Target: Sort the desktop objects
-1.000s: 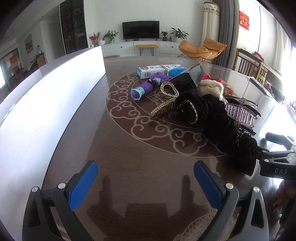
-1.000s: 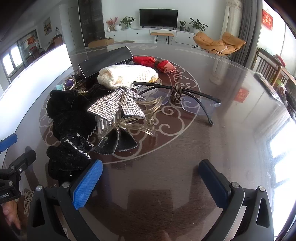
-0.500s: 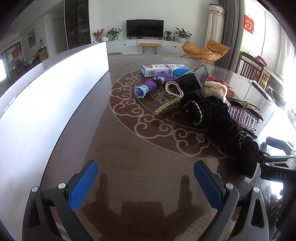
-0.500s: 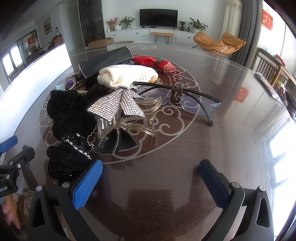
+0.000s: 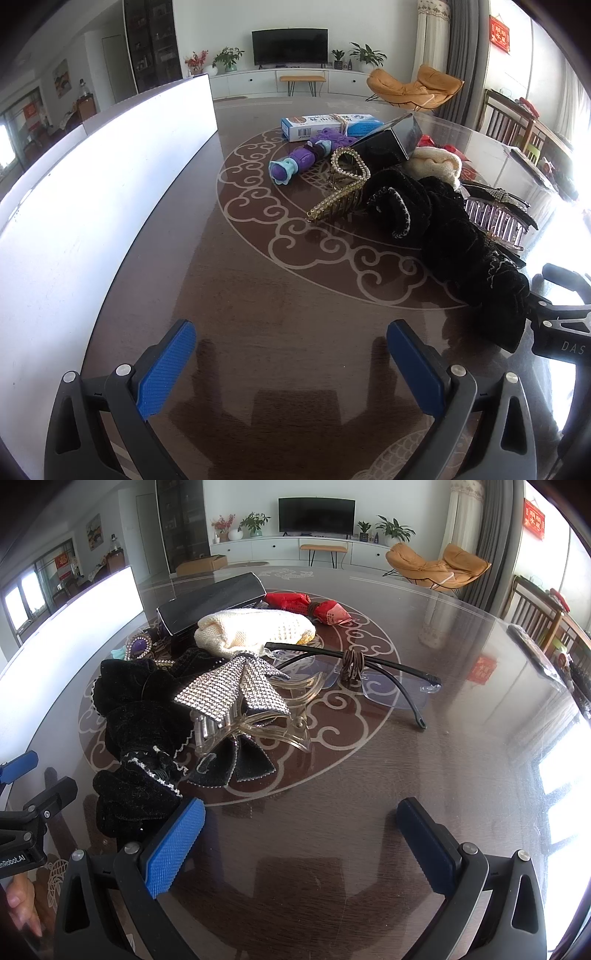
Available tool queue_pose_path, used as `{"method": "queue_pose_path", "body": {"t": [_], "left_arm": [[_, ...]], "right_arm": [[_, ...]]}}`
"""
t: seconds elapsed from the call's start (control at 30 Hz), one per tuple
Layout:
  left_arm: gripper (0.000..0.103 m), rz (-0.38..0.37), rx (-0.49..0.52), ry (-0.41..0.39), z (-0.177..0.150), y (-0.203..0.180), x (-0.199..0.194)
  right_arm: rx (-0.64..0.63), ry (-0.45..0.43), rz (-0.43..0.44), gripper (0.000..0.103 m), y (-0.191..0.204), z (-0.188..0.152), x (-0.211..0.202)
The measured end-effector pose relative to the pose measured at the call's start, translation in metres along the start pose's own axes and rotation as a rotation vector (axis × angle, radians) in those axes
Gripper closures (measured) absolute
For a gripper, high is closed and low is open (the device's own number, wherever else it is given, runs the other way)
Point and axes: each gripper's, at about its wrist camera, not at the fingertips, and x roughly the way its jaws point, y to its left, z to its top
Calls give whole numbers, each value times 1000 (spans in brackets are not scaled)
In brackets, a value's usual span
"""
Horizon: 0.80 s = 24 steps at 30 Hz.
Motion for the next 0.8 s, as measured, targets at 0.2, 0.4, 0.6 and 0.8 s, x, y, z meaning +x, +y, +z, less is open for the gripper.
{"method": "queue_pose_path", "body": {"t": [0.2, 0.4, 0.6, 0.8], "left_arm": [[0, 12, -64, 37, 15, -1, 17], [0, 48, -113, 33, 41, -17, 39], [0, 28, -86, 35, 53, -26, 48], [0, 28, -86, 35, 53, -26, 48]], "right_arm": [[0, 0, 0, 0, 0, 0, 0], [0, 0, 0, 0, 0, 0, 0], [0, 0, 0, 0, 0, 0, 0], [0, 0, 0, 0, 0, 0, 0]]}}
